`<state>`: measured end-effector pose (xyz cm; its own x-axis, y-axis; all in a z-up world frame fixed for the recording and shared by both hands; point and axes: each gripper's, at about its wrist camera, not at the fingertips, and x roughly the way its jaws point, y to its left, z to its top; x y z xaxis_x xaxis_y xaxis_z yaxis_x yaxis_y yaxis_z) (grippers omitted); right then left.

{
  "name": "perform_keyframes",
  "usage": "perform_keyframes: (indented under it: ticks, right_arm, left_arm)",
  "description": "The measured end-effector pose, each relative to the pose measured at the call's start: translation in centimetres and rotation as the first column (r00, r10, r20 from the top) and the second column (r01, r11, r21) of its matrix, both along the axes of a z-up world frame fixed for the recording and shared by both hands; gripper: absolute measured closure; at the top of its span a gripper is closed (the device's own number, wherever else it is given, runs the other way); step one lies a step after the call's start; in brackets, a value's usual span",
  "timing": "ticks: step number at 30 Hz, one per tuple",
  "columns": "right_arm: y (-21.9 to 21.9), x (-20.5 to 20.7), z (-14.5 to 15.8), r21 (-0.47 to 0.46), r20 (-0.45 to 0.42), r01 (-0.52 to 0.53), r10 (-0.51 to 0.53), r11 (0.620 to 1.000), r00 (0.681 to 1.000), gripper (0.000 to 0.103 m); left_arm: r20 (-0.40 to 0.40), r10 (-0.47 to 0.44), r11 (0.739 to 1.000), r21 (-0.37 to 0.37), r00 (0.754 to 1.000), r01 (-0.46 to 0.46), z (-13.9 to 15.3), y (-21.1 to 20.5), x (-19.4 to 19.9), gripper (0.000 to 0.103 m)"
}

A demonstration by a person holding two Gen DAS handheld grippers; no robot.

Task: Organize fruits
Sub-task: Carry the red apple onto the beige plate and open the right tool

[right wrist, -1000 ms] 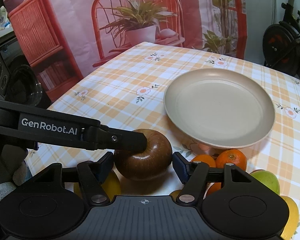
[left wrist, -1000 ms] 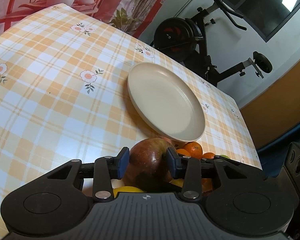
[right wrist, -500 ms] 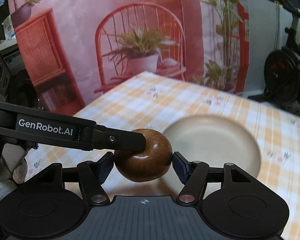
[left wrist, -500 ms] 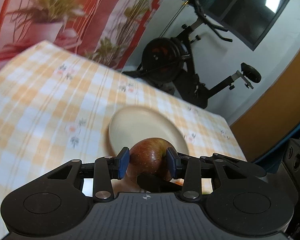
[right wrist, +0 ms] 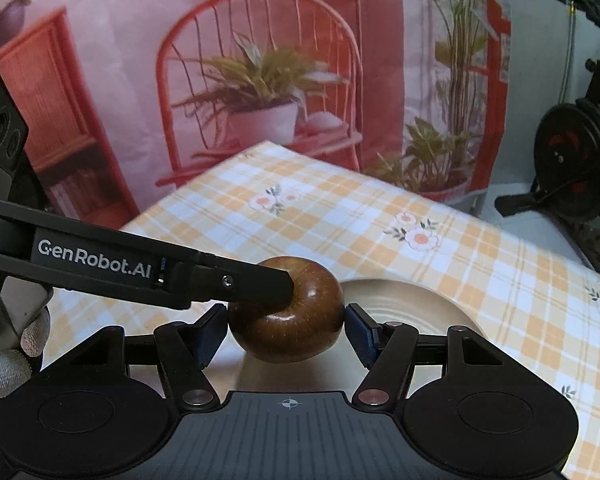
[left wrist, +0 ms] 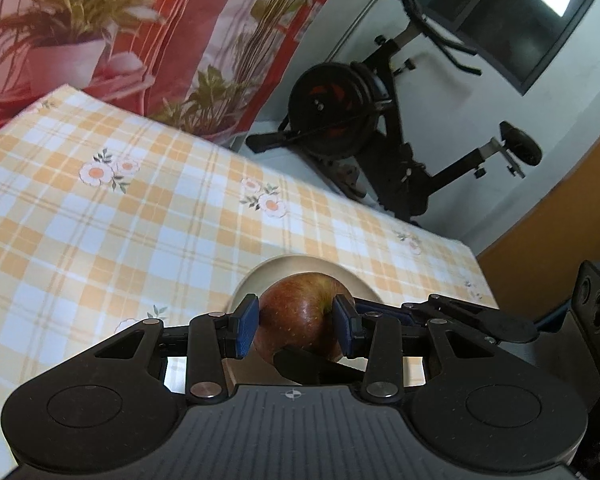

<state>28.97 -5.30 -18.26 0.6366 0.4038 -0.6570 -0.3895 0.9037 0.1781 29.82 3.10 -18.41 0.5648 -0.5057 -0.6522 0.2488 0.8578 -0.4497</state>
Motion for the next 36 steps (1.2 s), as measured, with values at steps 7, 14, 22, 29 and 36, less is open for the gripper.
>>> perform_keyframes:
  ticks: [7,14,22,29,36]
  right_arm:
    - [0.0,1.7,-2.5,-0.022,-0.050,0.007,-0.008,1.000,0.999,0.043]
    - [-0.2,2.6,-3.6,0.004,-0.071,0.017,-0.016,1.000,0.997,0.043]
    - [0.0,2.9,-3.9,0.010,-0.099,0.030,-0.029,1.000,0.995,0.041]
    - [-0.1,2.5,-3.5,-0.024,-0.124,0.042,-0.045,0.999,0.991,0.041]
    - [-2.2,-0.6,-1.3,-0.040,-0.074,0.066,-0.069,0.997,0.995,0.040]
  left_arm:
    - [-0.039,-0.011,1.000,0.015,0.999,0.012,-2.1,-0.2,1.7,0.060]
    - [-0.036,0.010,1.000,0.028,0.999,-0.009,-3.0,-0.3,2.2,0.060]
    - [-0.027,0.015,0.999,0.034,1.000,-0.014,-3.2,-0.5,2.2,0.060]
    - [-0.034,0.030,0.998,0.056,0.999,-0.028,-2.9,-1.0,2.2,0.061]
    - [0.009,0.059,0.991,0.124,0.998,-0.060,-1.9,-2.0,1.4,0.061]
